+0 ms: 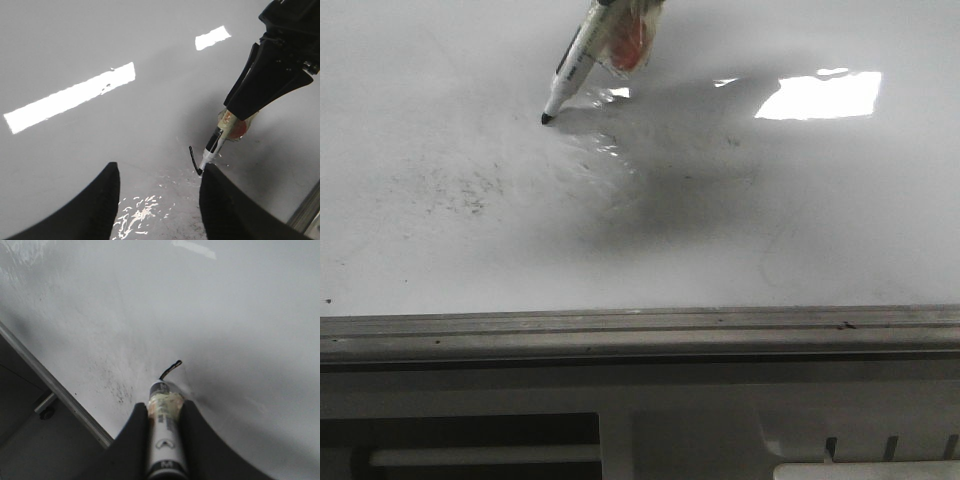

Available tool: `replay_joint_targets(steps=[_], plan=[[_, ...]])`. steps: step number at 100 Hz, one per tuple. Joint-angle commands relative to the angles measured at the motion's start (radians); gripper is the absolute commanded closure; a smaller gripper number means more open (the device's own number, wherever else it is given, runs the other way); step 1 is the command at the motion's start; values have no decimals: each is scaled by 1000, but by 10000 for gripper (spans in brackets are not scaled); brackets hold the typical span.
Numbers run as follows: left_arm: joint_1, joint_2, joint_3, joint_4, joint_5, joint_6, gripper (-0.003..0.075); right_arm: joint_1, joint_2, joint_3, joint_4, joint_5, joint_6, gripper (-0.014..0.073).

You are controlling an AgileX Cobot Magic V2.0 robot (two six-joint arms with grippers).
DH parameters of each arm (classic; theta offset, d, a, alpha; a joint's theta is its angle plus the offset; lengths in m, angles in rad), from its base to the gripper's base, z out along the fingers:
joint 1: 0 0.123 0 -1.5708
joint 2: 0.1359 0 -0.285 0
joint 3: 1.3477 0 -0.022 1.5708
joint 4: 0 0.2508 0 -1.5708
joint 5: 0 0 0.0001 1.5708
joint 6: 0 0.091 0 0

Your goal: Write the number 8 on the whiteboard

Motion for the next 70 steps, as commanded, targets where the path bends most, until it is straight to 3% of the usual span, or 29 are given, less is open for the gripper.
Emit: replay_joint_targets(steps=[1, 12, 24, 49, 70], plan=[[2, 5, -29, -14, -83, -10, 377, -11, -37, -25, -55, -7, -3, 652], [2, 5, -29, -14, -83, -10, 377, -11, -78, -25, -111, 79, 14, 652], [2, 5, -29, -14, -86, -10, 377, -9, -74, -23, -85, 144, 16, 652], [2, 5, -29, -14, -88, -10, 377, 45, -31, -26, -61, -98, 14, 652], [2, 5, -29, -14, -88, -10, 377, -23, -87, -26, -72, -64, 16, 652]])
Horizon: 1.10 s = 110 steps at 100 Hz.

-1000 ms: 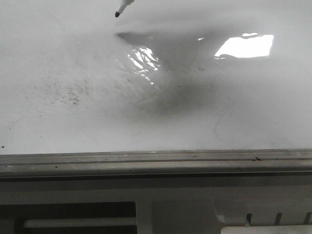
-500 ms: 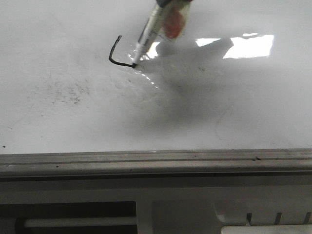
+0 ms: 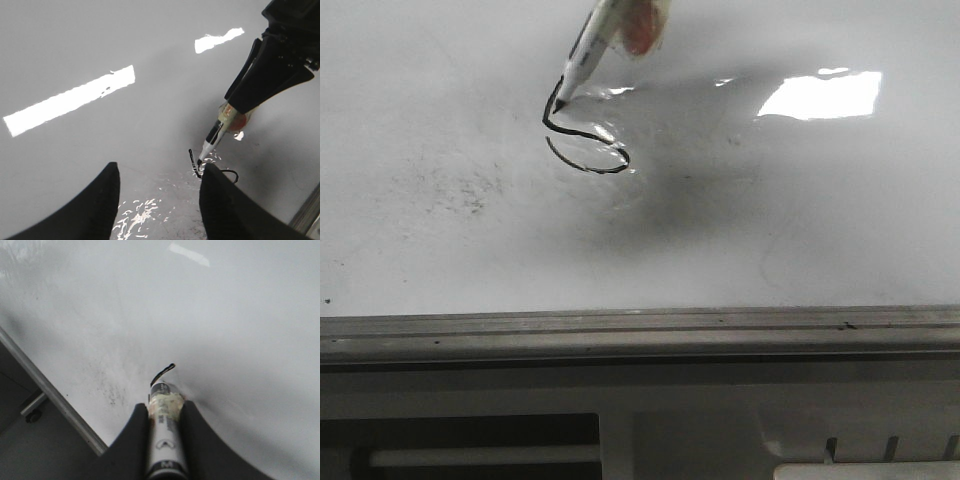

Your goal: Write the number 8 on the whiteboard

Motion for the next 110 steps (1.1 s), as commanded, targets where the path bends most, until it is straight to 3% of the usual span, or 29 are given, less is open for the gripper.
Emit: replay_joint_targets(steps=[1, 51, 83, 110], plan=[[2, 5, -31, -14, -76, -10, 377, -30, -52, -28, -10, -56, -2, 652], [-2, 5, -29, -15, -76, -10, 377, 34, -61, -28, -13, -70, -27, 652], [-213, 230, -42, 77, -135, -10, 377, 239, -23, -28, -33, 11, -55, 652], [-244, 383, -83, 83, -155, -10, 377, 273, -23, -28, -29, 43, -55, 652]])
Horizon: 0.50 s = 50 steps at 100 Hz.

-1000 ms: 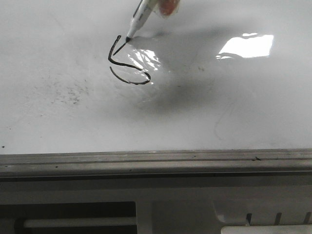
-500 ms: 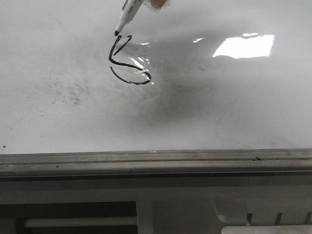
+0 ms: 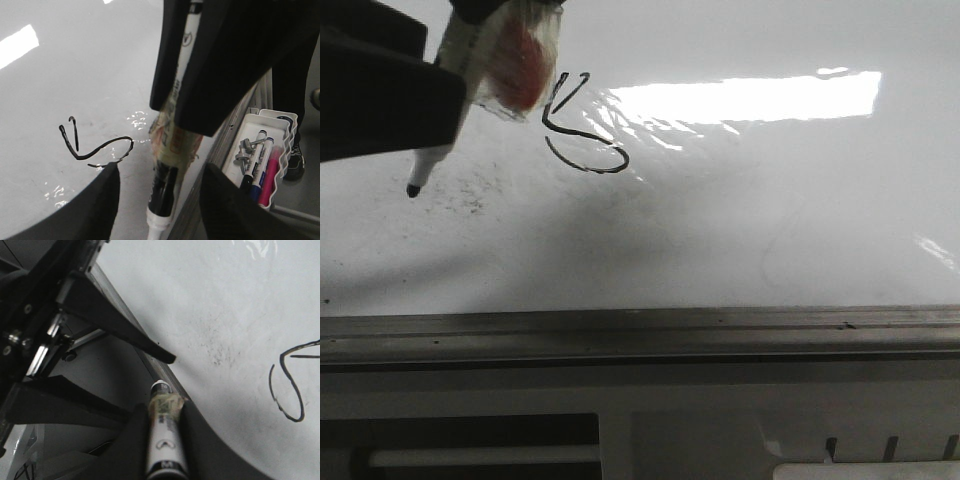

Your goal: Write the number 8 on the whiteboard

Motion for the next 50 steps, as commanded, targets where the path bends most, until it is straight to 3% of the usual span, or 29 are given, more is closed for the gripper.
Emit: replay_joint_targets(steps=[1, 11, 18, 37, 50], plan=[[-9, 25, -39, -5, -87, -10, 377, 1, -22, -28, -3, -46, -13, 652], [-9, 51, -39, -5, -86, -10, 391, 1, -22, -28, -1, -43, -13, 652], [-9, 53, -39, -16, -82, -10, 443, 1, -22, -28, -1, -41, -13, 652], [-9, 53, -39, -30, -74, -10, 731, 1, -22, -28, 19, -29, -13, 656], [-9, 53, -39, -31, -74, -10, 741, 1, -22, -28, 25, -32, -13, 656]])
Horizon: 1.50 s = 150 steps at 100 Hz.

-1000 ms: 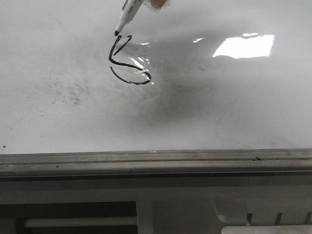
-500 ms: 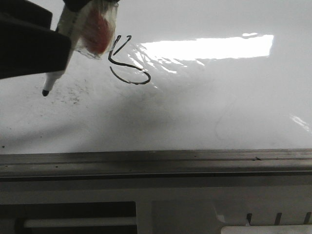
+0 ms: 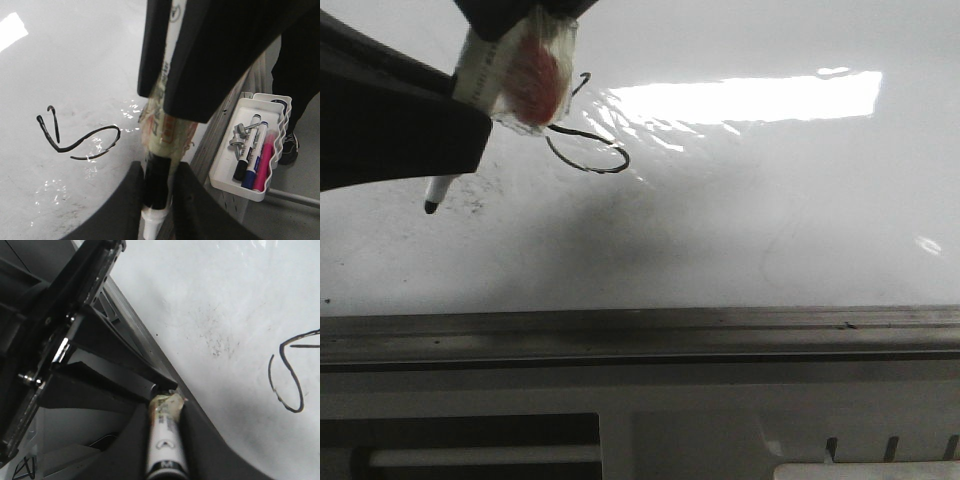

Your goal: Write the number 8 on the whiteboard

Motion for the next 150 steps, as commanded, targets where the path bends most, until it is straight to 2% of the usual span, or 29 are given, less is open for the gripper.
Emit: replay_joint_targets(steps=[1, 10, 25, 33, 53, 62, 84, 100, 136, 143, 150], plan=[[-5, -3, -36, -36, -67, -23, 741, 1, -22, -28, 17, -55, -8, 655], [-5, -3, -36, -42, -67, -23, 741, 1, -22, -28, 17, -43, -8, 601], [-5, -6, -36, -211, -37, -23, 741, 1, -22, -28, 17, -40, -8, 304], [16, -6, -36, -353, -16, -23, 741, 1, -22, -28, 17, -41, -8, 228], [118, 45, -36, -752, -3, -23, 741, 1, -22, -28, 17, -31, -8, 229], [169, 84, -36, -845, 3, -23, 741, 1, -22, -28, 18, -17, -8, 229], [175, 142, -48, -866, 1, -23, 741, 1, -22, -28, 18, 3, -8, 229], [175, 159, -51, -866, -58, -23, 741, 1, -22, -28, 18, 3, -8, 229], [175, 171, -53, -857, -43, -23, 738, 1, -22, -28, 18, 17, -8, 229], [175, 171, -53, -851, -43, -23, 704, 1, -22, -28, 18, 20, -8, 229], [175, 171, -53, -845, -43, -23, 609, 1, -22, -28, 18, 20, -8, 229]])
